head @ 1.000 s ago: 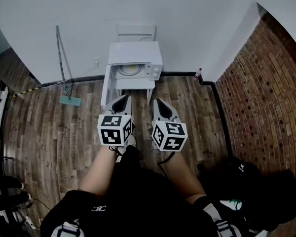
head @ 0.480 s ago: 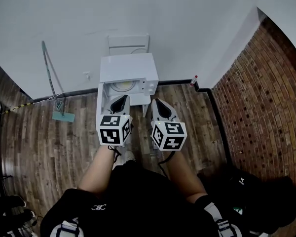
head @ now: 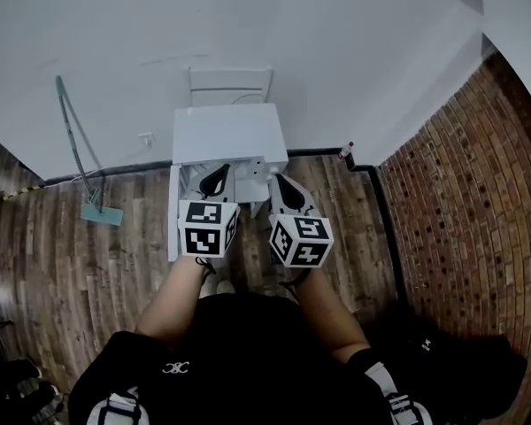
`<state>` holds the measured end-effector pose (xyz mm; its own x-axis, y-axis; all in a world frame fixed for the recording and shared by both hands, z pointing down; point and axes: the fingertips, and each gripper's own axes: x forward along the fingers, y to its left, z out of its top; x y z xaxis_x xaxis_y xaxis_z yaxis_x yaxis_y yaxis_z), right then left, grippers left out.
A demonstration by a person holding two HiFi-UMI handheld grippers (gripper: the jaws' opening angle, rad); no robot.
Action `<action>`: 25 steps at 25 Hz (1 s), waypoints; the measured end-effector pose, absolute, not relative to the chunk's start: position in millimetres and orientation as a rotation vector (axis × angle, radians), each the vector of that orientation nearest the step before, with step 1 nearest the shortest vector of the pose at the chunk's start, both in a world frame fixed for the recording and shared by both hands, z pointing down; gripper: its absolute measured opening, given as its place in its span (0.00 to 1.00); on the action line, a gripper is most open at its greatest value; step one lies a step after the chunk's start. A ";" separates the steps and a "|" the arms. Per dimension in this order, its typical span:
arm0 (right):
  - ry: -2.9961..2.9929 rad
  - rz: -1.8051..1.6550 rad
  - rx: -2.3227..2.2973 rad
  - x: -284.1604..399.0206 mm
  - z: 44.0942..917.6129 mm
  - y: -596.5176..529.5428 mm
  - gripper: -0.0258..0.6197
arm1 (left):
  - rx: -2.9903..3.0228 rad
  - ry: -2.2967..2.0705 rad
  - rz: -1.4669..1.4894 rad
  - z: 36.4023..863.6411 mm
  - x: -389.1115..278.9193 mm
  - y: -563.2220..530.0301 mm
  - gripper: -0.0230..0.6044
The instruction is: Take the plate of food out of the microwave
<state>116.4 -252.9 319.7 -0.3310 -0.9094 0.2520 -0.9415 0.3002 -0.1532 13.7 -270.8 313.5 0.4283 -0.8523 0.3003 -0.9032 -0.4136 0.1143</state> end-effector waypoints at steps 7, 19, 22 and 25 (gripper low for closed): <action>-2.490 0.625 1.593 101.3 368.1 -286.6 0.06 | 2.273 -1.536 0.243 360.1 -2.9 -286.6 0.04; -2.443 1.085 1.282 66.1 505.4 -341.3 0.06 | 2.024 -1.631 0.255 470.2 -26.4 -317.2 0.04; -2.471 1.124 1.210 54.7 557.7 -355.1 0.18 | 2.029 -1.632 0.252 504.2 -25.9 -328.2 0.04; -2.462 1.101 1.185 46.6 619.5 -371.4 0.22 | 2.026 -1.637 0.263 547.1 -29.7 -337.6 0.04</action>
